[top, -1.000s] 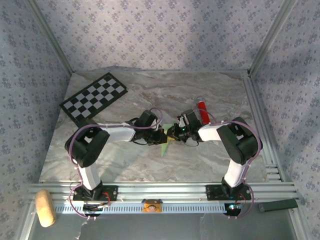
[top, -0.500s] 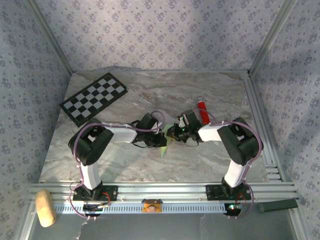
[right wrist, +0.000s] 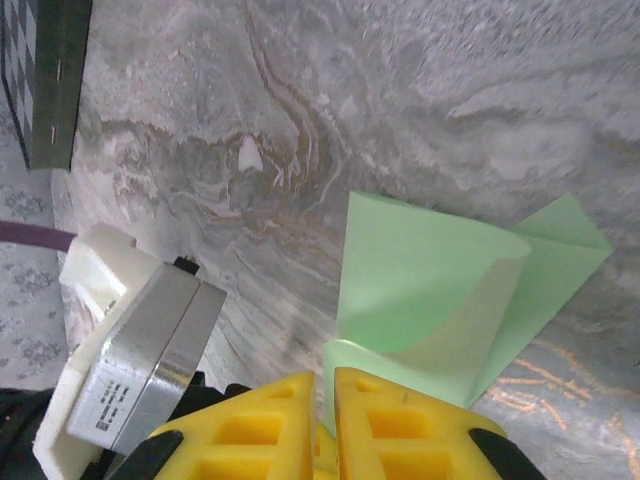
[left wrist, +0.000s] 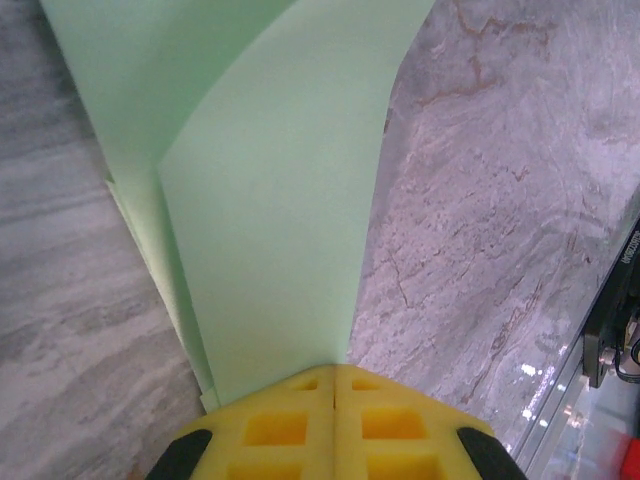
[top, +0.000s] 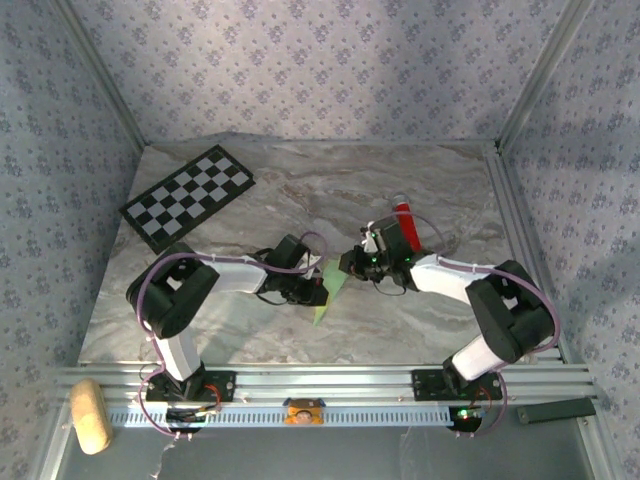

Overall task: Fold a paper plane with a square sheet of paper (pick it up from the middle)
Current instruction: Fold the wing for the fifth time at the center of the table.

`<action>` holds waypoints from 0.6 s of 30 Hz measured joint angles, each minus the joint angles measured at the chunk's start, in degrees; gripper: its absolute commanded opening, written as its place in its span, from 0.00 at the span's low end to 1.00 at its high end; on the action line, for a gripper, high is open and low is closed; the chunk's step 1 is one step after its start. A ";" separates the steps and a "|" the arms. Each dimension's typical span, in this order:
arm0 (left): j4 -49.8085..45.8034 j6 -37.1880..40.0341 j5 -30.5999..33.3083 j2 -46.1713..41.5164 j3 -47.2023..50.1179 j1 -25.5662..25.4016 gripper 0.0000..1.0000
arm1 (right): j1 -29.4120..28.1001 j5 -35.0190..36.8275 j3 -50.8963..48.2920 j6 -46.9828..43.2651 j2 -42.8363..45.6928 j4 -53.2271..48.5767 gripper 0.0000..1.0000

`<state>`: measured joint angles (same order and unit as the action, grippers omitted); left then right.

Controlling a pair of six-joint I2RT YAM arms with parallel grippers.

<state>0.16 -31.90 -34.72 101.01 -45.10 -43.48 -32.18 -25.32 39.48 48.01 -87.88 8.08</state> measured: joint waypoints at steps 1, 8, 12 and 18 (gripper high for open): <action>-0.04 0.00 -0.02 0.00 0.00 0.00 0.00 | -0.61 -0.04 0.00 -0.09 -0.35 0.11 0.14; -0.22 0.20 -0.44 0.00 0.00 0.09 0.00 | -3.37 -0.66 0.11 -0.76 -4.20 0.24 0.13; -0.20 0.17 -0.46 0.00 0.00 0.11 0.00 | -3.58 -0.48 0.20 -1.25 -6.14 0.24 0.13; 0.00 0.15 -0.79 0.00 0.22 0.26 0.00 | -2.16 -0.09 0.39 -0.83 -8.74 0.33 0.13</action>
<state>0.16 -31.75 -35.51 101.01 -44.88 -43.22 -34.35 -25.41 39.88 47.18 -96.62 8.40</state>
